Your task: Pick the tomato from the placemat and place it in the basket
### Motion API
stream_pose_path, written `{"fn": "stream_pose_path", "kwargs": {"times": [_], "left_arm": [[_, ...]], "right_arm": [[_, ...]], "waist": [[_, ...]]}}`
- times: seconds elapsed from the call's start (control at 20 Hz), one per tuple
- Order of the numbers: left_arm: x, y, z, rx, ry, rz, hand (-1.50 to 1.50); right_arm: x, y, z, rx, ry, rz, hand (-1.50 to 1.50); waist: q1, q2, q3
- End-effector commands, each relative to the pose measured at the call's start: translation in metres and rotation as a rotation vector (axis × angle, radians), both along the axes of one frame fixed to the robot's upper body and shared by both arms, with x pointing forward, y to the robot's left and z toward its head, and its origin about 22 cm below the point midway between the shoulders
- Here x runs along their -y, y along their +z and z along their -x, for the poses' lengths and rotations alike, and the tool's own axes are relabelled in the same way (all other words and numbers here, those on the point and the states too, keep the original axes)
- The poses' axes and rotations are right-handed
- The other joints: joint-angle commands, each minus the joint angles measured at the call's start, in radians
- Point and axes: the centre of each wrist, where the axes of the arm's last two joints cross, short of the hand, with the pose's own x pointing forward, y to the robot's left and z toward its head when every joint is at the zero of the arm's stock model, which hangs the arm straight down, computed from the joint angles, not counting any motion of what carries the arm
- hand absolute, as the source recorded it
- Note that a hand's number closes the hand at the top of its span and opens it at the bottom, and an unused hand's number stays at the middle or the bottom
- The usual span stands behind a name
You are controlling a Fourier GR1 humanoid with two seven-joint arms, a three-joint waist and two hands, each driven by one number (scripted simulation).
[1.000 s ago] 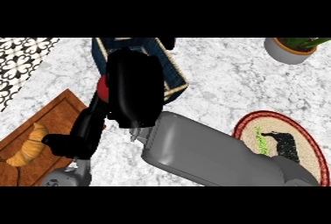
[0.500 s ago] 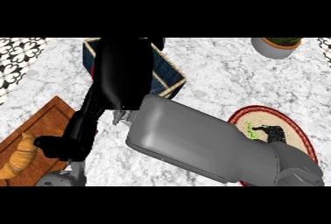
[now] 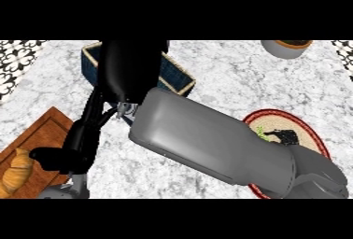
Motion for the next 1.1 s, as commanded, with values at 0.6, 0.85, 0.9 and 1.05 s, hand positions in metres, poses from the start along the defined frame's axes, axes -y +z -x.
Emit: {"fn": "stream_pose_path", "kwargs": {"times": [0.6,0.85,0.9,1.05], "left_arm": [[-0.014,-0.008,-0.004,0.006,0.049,0.0,0.0],[-0.018,-0.003,-0.002,0.017,0.034,0.005,0.0],[-0.021,0.001,-0.004,0.013,0.059,-0.006,0.0],[-0.022,-0.001,-0.003,0.018,0.047,-0.004,0.0]], "right_arm": [[0.002,-0.05,-0.013,-0.162,-0.217,-0.028,1.5],[0.012,-0.076,-0.017,-0.183,-0.205,-0.076,1.5],[0.012,-0.071,-0.02,-0.184,-0.224,-0.075,1.5],[0.02,-0.088,-0.027,-0.178,-0.222,-0.081,1.5]], "waist": [[-0.038,0.008,0.002],[-0.04,0.008,0.003],[-0.042,0.006,0.003],[-0.039,0.009,0.003]]}}
